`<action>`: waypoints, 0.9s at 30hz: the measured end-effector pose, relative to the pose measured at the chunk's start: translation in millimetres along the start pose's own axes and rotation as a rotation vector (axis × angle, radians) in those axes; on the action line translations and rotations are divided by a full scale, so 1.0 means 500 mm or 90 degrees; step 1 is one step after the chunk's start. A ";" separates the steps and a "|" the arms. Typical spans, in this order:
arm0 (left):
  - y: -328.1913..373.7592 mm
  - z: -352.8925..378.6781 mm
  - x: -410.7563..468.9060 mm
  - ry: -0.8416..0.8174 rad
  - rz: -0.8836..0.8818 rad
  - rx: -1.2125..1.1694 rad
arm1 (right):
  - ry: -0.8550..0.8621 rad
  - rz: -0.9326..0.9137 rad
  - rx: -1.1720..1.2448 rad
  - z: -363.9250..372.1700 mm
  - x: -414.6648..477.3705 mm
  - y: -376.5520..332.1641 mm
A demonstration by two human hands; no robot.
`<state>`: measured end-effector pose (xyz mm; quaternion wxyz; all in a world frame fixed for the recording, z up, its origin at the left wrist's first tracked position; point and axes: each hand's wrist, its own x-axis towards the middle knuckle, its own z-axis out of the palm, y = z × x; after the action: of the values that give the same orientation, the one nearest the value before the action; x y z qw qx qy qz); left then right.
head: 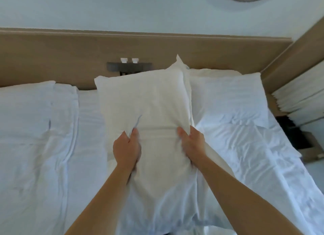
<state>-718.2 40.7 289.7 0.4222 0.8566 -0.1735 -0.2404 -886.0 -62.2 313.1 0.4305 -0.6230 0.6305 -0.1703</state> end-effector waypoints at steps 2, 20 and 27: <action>0.039 0.067 -0.066 -0.062 0.046 -0.008 | 0.068 0.016 0.019 -0.091 -0.022 0.071; 0.061 0.340 -0.200 -0.425 0.362 0.606 | 0.032 0.336 -0.487 -0.393 -0.120 0.423; 0.021 0.204 -0.073 -0.356 0.371 0.688 | -0.074 0.206 -0.601 -0.221 -0.055 0.321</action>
<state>-806.3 -12.6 253.8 -0.0791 0.7714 -0.5960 -0.2088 -1076.0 -45.3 264.7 0.1571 -0.6524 0.7024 0.2373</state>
